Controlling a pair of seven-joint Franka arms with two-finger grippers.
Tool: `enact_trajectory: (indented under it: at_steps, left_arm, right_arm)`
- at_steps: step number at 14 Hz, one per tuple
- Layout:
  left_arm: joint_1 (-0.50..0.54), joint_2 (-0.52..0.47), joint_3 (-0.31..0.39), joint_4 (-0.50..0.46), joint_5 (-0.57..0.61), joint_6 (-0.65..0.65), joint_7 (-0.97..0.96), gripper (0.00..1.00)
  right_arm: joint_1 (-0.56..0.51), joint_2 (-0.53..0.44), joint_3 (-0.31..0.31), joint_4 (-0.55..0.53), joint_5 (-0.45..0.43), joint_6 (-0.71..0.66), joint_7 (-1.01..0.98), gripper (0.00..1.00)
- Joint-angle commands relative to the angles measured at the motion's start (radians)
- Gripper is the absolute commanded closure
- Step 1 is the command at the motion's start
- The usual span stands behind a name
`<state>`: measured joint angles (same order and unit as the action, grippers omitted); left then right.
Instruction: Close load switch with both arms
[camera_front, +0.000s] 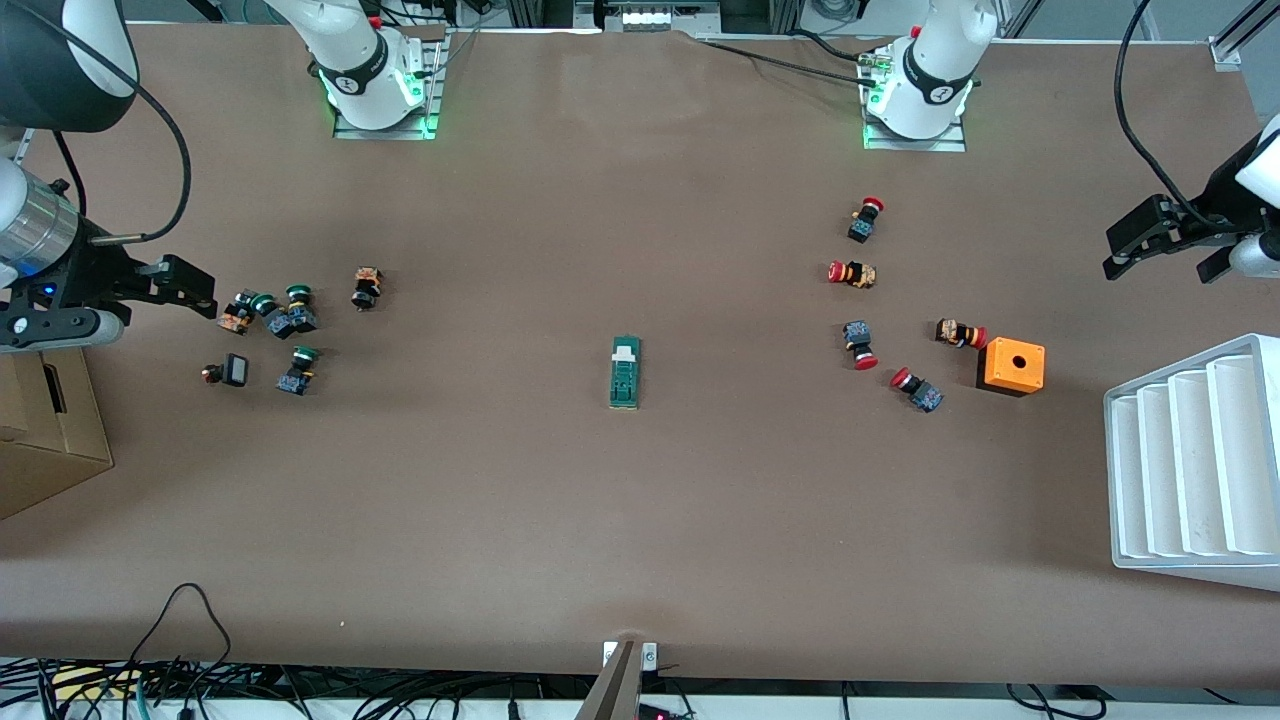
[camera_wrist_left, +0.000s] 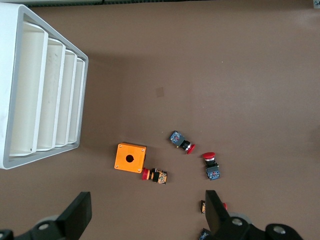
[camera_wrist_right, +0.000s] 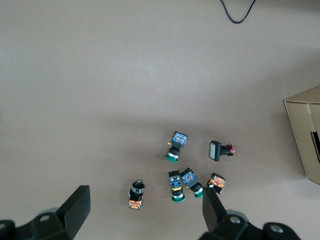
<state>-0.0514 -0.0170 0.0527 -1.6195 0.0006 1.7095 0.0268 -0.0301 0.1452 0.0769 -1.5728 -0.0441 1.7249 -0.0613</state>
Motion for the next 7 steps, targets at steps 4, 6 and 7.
enact_trajectory:
  at_steps: [4,6,7]
  left_arm:
    - [0.005,0.005,-0.001,0.012,-0.008,0.004,0.021,0.0]
    - [0.005,0.005,-0.001,0.01,-0.008,0.004,0.021,0.0]
    - [0.007,0.005,-0.001,0.01,-0.008,0.004,0.022,0.0]
  right_arm:
    - [-0.002,0.013,0.006,0.031,-0.019,-0.034,-0.008,0.01]
    - [-0.004,0.013,0.006,0.033,-0.039,-0.033,-0.015,0.01]
    - [-0.004,0.01,0.004,0.033,-0.049,-0.036,-0.017,0.01]
